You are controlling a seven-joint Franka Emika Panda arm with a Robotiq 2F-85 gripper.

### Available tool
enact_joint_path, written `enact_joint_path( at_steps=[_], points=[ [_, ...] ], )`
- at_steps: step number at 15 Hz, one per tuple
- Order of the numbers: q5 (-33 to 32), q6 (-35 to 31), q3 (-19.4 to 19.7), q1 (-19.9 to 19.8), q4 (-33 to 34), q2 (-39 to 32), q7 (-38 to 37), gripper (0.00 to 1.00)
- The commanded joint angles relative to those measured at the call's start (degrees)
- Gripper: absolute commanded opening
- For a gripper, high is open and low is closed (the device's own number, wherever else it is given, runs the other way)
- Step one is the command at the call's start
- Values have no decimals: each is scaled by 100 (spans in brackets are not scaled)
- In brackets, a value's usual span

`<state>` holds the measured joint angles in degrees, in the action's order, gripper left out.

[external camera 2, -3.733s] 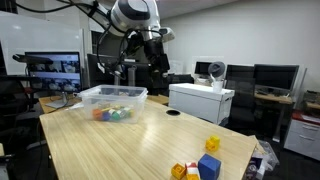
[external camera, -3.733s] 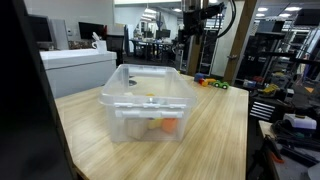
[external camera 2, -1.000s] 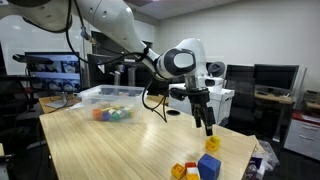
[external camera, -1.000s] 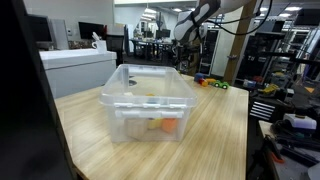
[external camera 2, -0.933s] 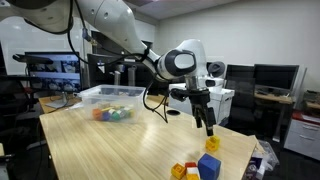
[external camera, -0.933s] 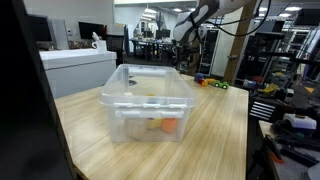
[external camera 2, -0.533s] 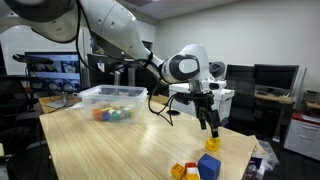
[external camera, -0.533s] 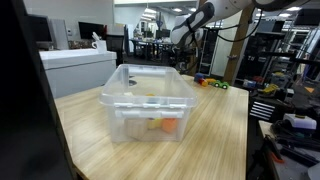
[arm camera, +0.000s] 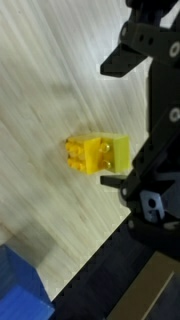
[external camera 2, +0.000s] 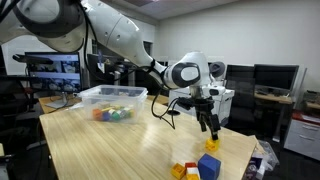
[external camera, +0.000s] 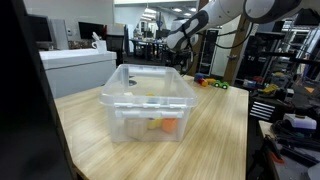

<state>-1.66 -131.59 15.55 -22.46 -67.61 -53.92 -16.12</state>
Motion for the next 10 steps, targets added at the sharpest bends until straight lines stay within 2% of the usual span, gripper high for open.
enact_joint_path(
  at_steps=[1, 10],
  points=[
    [140, 28, -95, -141, 283, -192, 25, 100],
    [94, 67, -40, -379, 320, -225, -84, 100]
  ],
)
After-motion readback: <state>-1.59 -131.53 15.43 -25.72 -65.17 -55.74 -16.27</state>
